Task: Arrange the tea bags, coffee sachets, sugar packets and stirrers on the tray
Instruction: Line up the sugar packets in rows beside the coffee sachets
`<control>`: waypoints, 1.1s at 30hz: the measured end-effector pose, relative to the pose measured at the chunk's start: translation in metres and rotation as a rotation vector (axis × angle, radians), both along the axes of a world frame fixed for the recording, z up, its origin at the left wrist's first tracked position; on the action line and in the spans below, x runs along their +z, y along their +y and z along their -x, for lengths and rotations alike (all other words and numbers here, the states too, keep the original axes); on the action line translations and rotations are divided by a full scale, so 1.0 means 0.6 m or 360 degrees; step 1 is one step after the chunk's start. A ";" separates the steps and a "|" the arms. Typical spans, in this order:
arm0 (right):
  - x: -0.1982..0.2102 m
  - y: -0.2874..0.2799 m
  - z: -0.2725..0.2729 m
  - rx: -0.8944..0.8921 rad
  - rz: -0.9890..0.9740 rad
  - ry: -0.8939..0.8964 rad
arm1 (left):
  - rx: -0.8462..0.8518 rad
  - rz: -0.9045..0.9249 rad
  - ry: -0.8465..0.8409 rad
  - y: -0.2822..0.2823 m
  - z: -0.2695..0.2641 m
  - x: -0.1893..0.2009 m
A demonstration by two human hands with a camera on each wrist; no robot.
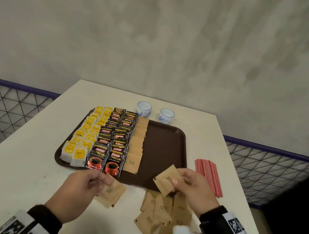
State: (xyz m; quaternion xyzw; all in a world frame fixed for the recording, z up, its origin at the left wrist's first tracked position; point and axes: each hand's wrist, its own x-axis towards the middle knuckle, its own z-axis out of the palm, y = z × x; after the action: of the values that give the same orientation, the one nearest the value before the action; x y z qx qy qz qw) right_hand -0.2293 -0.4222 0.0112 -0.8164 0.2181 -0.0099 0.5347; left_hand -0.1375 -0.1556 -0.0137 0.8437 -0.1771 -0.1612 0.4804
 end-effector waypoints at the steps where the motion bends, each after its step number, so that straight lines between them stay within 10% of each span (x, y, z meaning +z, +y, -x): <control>1: 0.001 0.006 -0.012 0.0027 -0.0051 -0.0010 | 0.0023 0.0010 0.0025 0.006 -0.001 0.001; 33: -0.115 0.085 -0.234 -0.0050 0.0500 0.0212 | 0.0285 0.0102 0.0253 0.090 -0.065 -0.018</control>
State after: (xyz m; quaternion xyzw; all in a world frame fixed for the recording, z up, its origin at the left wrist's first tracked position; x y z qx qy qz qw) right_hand -0.0892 -0.3713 -0.0576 -0.8852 0.2616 0.0020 0.3846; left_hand -0.0984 -0.1013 -0.0247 0.8249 -0.0674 -0.1782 0.5322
